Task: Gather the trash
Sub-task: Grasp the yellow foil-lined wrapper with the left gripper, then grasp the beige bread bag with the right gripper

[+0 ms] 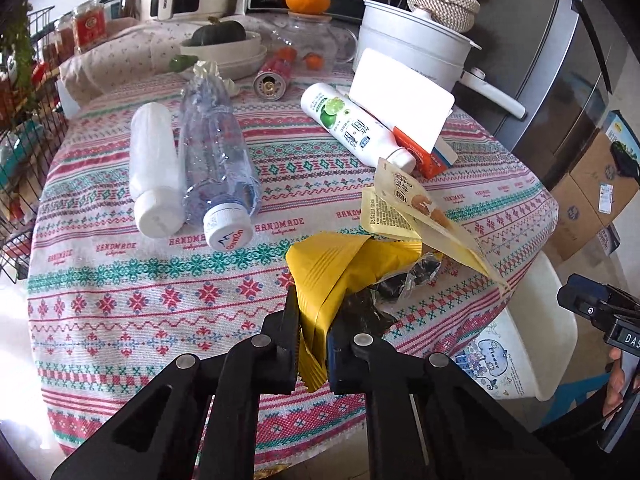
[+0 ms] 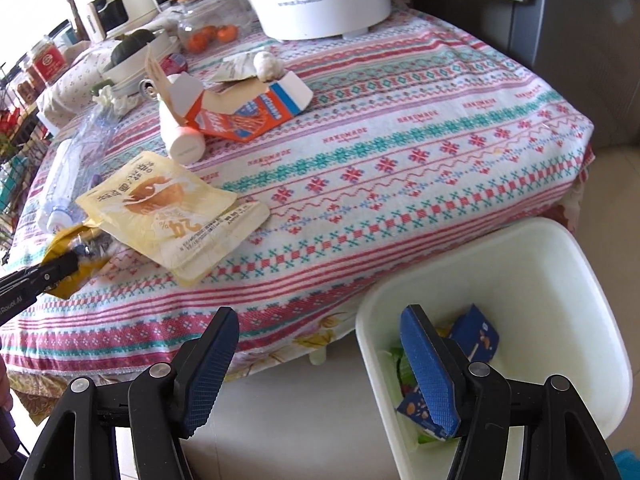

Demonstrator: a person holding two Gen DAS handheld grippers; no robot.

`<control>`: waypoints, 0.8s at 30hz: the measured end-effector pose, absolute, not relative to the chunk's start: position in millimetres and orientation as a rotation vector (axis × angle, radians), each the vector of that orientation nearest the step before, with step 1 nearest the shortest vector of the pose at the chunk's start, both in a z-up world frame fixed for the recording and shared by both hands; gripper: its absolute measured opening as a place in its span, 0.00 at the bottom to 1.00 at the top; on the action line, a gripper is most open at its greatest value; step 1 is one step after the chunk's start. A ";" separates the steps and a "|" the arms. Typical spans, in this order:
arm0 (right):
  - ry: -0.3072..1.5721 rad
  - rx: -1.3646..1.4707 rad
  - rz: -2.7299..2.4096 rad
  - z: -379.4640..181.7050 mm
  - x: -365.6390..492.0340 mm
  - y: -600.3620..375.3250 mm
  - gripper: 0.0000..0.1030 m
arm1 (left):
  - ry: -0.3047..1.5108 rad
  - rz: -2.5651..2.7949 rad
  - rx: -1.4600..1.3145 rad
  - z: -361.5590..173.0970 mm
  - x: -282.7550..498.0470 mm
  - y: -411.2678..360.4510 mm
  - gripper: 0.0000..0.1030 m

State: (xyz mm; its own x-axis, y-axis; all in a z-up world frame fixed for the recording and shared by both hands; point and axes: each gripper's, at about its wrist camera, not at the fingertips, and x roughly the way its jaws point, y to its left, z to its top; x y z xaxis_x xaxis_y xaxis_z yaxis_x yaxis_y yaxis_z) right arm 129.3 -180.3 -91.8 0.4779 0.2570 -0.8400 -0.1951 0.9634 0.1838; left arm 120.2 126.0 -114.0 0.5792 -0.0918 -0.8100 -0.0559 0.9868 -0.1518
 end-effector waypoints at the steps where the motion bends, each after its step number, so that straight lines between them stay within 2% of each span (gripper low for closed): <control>1: 1.032 0.060 0.284 -91.0 128.4 -176.3 0.70 | 0.947 -0.012 -0.173 -111.0 117.6 128.7 0.10; 17: 1.021 -0.153 0.502 -99.6 143.5 -78.9 0.70 | 0.879 0.021 -0.242 -86.7 91.7 162.0 0.10; 24: 1.056 -0.043 0.581 -112.9 192.7 -86.8 0.72 | 0.893 0.009 -0.255 -90.9 94.6 165.2 0.10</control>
State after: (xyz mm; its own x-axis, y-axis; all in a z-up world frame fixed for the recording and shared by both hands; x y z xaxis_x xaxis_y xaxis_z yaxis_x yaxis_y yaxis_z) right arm 192.7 -86.8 -112.9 0.3576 0.4302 -0.8289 -0.4699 0.8499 0.2383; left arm 94.6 165.2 -90.9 0.6289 -0.0982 -0.7712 -0.1133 0.9698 -0.2159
